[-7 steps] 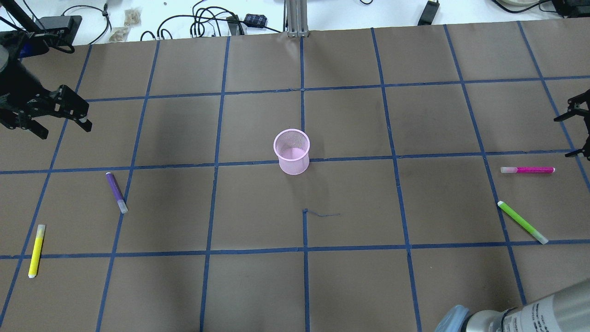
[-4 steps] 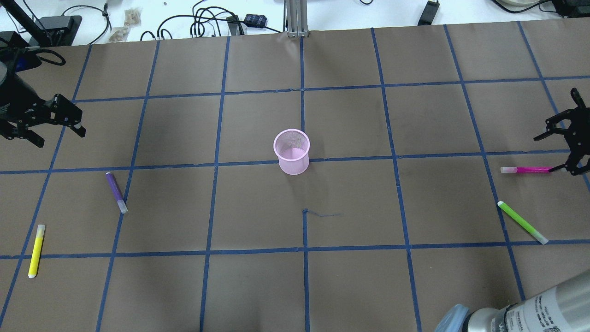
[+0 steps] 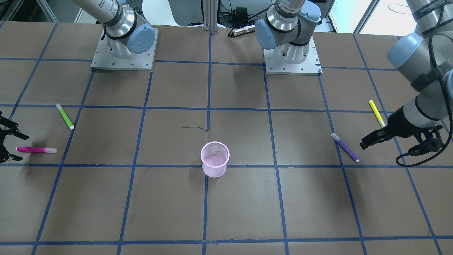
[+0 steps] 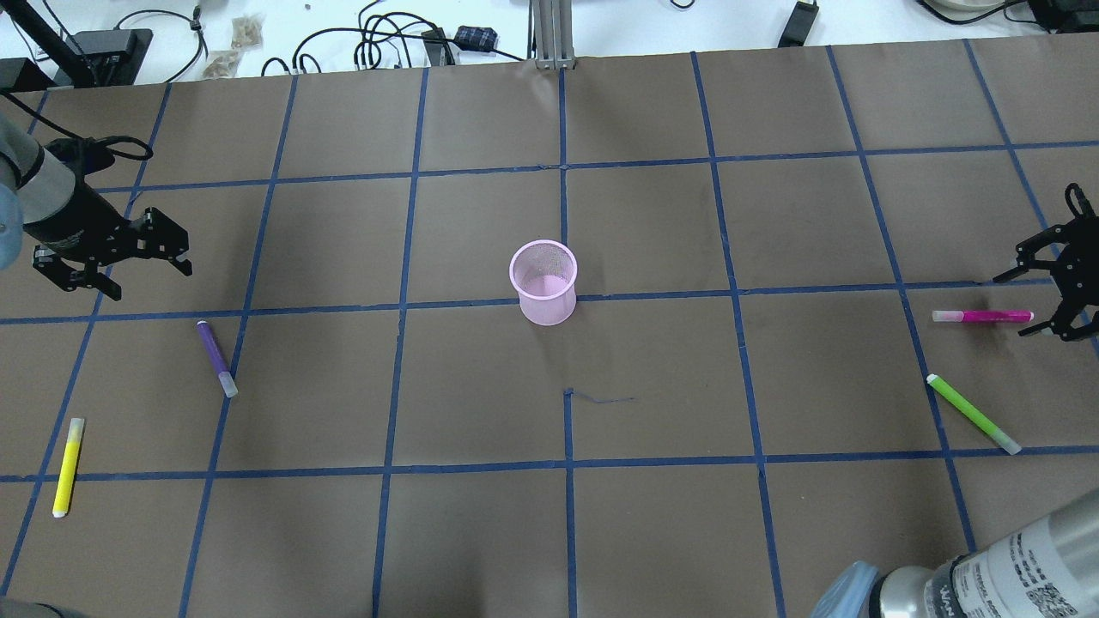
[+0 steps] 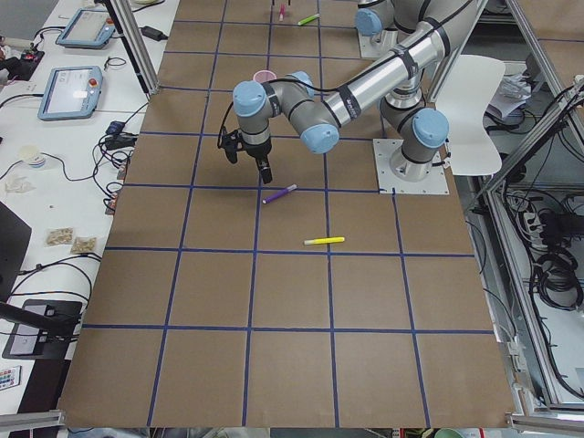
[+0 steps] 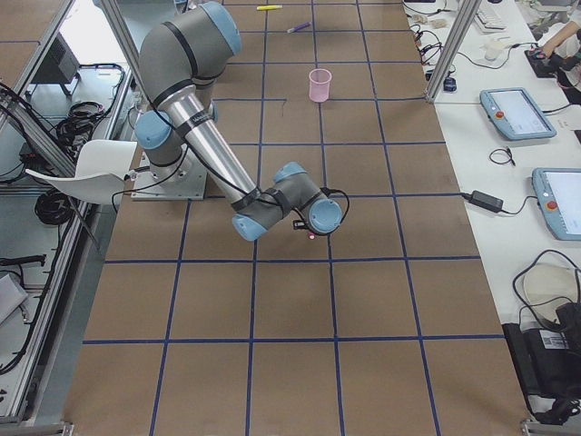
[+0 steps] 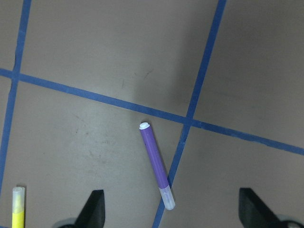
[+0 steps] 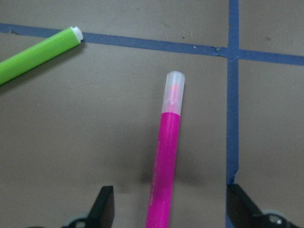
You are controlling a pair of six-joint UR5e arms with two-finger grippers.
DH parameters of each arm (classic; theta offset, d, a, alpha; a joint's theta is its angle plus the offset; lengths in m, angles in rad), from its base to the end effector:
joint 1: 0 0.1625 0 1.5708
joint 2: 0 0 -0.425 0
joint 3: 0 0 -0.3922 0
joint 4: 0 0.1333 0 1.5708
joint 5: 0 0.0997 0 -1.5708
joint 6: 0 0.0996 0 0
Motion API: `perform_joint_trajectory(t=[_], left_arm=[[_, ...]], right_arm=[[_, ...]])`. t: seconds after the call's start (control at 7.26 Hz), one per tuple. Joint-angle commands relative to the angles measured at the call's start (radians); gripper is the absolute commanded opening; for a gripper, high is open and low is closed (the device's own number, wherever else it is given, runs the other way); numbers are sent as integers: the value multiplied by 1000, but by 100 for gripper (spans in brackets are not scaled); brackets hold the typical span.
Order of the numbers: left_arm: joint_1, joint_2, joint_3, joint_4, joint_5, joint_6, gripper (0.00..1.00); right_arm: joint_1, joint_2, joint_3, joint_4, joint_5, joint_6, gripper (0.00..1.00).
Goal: Insert purple and pink pens into pink cup
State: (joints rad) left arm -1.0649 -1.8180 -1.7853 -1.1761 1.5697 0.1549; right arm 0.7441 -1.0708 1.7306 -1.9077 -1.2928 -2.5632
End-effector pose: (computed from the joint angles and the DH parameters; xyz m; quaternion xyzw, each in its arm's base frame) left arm 0.1488 -0.5440 0.2938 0.1745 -0.9841 -0.0315 0.0114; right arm -0.3163 -0.5095 0.1726 -0.7316 0.6486 -0.1554 0.1410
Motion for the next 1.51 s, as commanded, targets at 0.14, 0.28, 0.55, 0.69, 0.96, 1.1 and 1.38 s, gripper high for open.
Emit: perform_joint_trajectory(t=[0.14,0.28,0.55,0.69,0.96,1.1,1.38], left_arm=[[0,-63,-22,127,62,-28,100],[0,-76,-75,223,70,-32,100],[6,-84,-147,317,72,-73,100],[6,-102,-146,316,70,-75,100],[8,-133,-144,314,70,-77,100],[8,-151,-141,314,69,-77,100],[8,-170,-135,316,61,-100,83]], right_arm=[[-22,12,-9,7,1,-6,74],[-22,12,-6,7,1,-8,70],[-23,28,-8,6,4,-9,67],[-22,28,-11,6,6,-30,61],[-23,28,-13,7,10,-38,46],[-23,28,-14,9,10,-38,33],[-22,25,-16,9,9,-38,0]])
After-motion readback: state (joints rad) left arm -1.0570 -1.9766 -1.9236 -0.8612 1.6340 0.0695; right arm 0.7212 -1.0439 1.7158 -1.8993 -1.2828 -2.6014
